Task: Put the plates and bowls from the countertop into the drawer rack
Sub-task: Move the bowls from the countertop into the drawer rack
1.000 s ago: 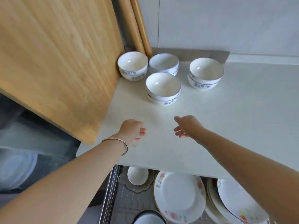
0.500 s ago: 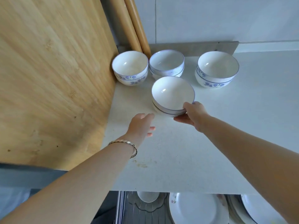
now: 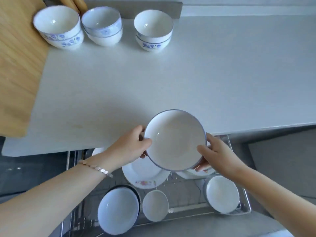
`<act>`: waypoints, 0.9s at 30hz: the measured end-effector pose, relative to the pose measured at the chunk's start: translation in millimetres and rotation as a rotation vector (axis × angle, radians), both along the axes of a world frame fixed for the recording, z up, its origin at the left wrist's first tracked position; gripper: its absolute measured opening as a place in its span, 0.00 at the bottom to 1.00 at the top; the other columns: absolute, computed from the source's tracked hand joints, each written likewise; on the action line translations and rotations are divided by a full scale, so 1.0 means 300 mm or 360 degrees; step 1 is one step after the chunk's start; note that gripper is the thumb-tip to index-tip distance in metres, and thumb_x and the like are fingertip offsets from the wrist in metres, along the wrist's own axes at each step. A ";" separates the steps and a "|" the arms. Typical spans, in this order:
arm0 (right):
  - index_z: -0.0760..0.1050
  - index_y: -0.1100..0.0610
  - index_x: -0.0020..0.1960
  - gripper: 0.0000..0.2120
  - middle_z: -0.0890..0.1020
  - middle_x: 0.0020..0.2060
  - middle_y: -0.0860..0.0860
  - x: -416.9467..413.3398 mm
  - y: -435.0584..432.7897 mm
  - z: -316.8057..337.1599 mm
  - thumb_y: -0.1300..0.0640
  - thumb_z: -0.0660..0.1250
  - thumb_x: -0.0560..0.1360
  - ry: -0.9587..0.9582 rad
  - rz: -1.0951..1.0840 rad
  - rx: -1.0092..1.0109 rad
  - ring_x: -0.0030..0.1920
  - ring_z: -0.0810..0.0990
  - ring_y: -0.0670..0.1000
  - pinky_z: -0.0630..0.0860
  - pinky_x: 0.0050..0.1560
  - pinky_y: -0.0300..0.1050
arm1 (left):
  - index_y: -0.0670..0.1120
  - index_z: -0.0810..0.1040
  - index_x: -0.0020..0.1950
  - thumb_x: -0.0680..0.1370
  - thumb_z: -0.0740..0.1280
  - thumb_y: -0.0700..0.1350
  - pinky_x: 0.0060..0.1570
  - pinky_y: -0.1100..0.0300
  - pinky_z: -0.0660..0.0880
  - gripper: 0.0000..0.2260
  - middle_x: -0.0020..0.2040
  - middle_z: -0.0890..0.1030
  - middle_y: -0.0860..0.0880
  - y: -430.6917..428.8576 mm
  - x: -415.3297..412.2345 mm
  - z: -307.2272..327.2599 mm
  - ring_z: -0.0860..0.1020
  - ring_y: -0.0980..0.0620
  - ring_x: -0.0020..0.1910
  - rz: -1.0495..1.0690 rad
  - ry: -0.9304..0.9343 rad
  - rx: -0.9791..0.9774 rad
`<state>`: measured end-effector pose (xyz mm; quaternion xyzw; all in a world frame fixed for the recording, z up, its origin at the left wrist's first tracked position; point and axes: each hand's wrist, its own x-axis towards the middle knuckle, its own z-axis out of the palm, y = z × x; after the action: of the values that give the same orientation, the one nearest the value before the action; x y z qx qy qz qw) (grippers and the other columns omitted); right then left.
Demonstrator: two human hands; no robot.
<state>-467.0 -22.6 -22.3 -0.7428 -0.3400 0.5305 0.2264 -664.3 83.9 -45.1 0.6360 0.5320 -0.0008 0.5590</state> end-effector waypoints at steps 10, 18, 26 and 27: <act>0.65 0.46 0.64 0.22 0.80 0.34 0.55 0.165 -0.449 -0.321 0.63 0.58 0.73 -0.0025 -0.0005 -0.0512 0.36 0.83 0.59 0.82 0.44 0.48 | 0.42 0.72 0.55 0.75 0.61 0.39 0.40 0.59 0.80 0.09 0.48 0.77 0.46 -0.448 0.205 -0.316 0.78 0.49 0.45 -0.0241 0.0287 -0.0266; 0.70 0.61 0.49 0.07 0.76 0.40 0.57 0.155 -0.472 -0.731 0.64 0.56 0.74 -0.0062 -0.0160 -0.0881 0.37 0.78 0.59 0.78 0.32 0.42 | 0.42 0.70 0.50 0.75 0.60 0.39 0.43 0.58 0.68 0.05 0.47 0.76 0.44 -0.478 0.272 -0.656 0.73 0.46 0.44 -0.0545 0.0614 -0.0208; 0.68 0.58 0.61 0.14 0.79 0.54 0.60 0.165 -0.473 -0.873 0.60 0.55 0.77 -0.0700 0.0415 -0.0778 0.54 0.78 0.61 0.68 0.43 0.44 | 0.43 0.68 0.45 0.75 0.61 0.38 0.40 0.61 0.65 0.02 0.48 0.76 0.40 -0.439 0.333 -0.832 0.73 0.44 0.45 -0.0825 0.0681 -0.0209; 0.67 0.57 0.62 0.15 0.80 0.55 0.59 0.163 -0.469 -0.881 0.61 0.54 0.77 -0.0757 0.0494 -0.0773 0.55 0.78 0.61 0.69 0.43 0.44 | 0.44 0.69 0.46 0.75 0.61 0.38 0.39 0.61 0.64 0.02 0.50 0.77 0.39 -0.438 0.334 -0.842 0.73 0.44 0.45 -0.0852 0.0691 -0.0213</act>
<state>-418.2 -163.4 -286.5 -0.8169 -0.3559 0.4363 -0.1247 -564.0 -47.4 -297.5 0.6999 0.4515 -0.3175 0.4533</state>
